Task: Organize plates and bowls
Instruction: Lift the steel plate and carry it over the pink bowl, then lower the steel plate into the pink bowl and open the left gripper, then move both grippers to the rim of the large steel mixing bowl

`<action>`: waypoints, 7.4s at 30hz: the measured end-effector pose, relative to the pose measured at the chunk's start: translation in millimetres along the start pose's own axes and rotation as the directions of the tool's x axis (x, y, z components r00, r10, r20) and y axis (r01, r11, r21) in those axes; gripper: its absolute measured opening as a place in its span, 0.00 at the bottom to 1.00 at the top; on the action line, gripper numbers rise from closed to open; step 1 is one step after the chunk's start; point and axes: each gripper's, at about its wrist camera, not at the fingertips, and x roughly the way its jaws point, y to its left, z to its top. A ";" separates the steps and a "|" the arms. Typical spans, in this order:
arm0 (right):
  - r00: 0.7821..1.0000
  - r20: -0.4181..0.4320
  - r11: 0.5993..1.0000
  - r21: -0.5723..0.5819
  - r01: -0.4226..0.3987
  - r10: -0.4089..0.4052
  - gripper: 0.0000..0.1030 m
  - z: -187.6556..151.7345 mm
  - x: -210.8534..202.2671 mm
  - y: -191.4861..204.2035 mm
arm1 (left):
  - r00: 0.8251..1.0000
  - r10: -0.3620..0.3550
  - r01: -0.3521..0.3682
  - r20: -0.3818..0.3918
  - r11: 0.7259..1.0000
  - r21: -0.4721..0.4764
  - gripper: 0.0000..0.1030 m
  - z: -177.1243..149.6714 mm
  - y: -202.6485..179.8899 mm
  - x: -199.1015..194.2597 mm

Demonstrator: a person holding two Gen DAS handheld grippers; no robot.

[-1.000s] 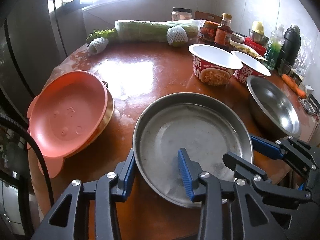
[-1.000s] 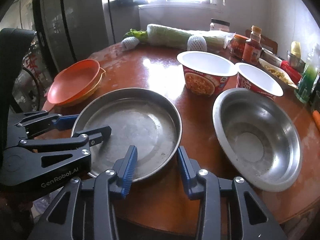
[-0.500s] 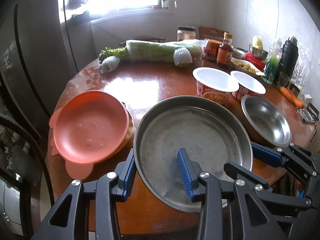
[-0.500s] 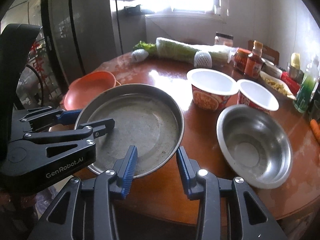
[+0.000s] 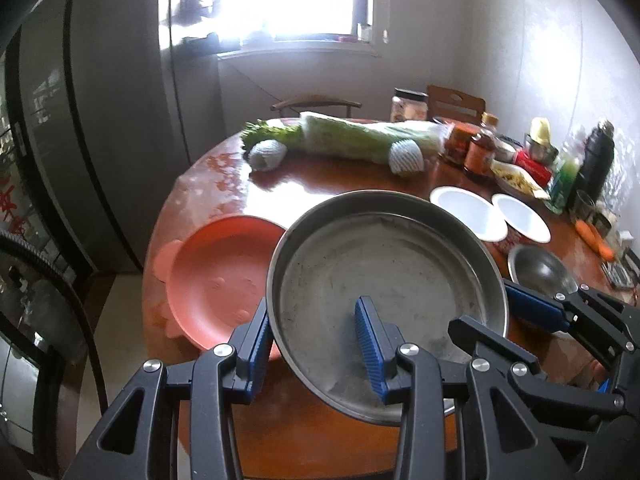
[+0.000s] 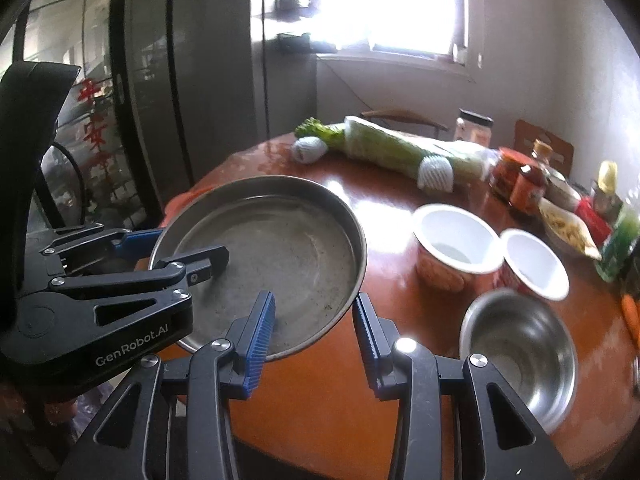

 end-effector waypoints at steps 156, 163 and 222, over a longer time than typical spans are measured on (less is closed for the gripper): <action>0.996 0.083 0.999 0.032 -0.039 0.036 0.72 46.2 23.3 3.6 | 0.998 0.044 -0.040 0.052 0.996 -0.079 0.68 16.9 49.5 4.5; 0.991 0.132 0.998 0.060 -0.011 0.003 0.74 44.4 -5.5 -13.2 | 0.997 0.027 -0.024 0.076 0.999 -0.048 0.70 21.4 25.6 -9.5; 0.980 -0.051 0.912 0.360 0.197 -0.191 0.78 -87.7 -23.8 -228.9 | 0.975 -0.170 0.195 -0.145 0.965 0.176 0.72 8.3 -198.7 79.0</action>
